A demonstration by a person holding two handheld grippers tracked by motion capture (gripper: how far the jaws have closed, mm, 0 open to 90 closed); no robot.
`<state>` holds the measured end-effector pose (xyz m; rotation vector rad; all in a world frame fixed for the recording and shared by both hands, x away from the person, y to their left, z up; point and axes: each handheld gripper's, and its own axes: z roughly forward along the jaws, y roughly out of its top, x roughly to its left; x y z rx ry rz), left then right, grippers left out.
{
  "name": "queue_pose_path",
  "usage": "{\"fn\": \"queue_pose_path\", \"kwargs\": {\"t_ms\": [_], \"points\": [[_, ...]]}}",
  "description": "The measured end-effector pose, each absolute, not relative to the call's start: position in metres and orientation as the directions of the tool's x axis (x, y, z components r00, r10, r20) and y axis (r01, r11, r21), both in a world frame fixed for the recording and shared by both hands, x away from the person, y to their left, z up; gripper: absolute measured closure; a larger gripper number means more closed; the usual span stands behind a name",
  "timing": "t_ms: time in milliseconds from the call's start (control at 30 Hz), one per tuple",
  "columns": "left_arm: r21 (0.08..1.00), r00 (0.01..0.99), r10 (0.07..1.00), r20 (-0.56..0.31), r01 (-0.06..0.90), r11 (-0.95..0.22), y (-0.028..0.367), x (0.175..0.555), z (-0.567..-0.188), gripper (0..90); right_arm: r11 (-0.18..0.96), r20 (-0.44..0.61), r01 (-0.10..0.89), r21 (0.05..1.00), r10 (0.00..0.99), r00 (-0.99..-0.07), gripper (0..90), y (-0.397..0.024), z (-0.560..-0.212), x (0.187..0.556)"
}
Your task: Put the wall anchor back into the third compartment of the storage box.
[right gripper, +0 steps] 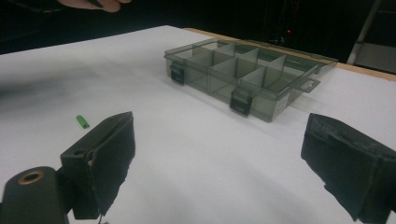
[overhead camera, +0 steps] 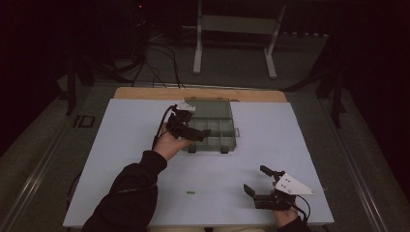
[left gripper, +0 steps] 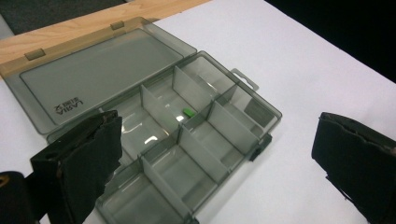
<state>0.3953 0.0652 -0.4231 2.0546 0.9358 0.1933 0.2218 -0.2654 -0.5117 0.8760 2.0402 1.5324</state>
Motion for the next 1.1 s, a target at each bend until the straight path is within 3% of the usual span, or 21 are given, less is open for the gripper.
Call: {"fn": "queue_pose_path", "kwargs": {"t_ms": [633,1100], "points": [[0.763,0.776,0.616,-0.137,0.480,-0.434,0.085,0.352,-0.419,0.8,0.187,0.024,0.222,0.957,0.711,-0.703,9.9,-0.265,-0.512,0.222],[0.775,0.832,0.536,-0.146,0.433,-0.461,0.095,0.318,-0.423,0.9,0.187,0.025,0.224,0.957,0.711,-0.703,9.8,-0.265,-0.512,0.222]]}}
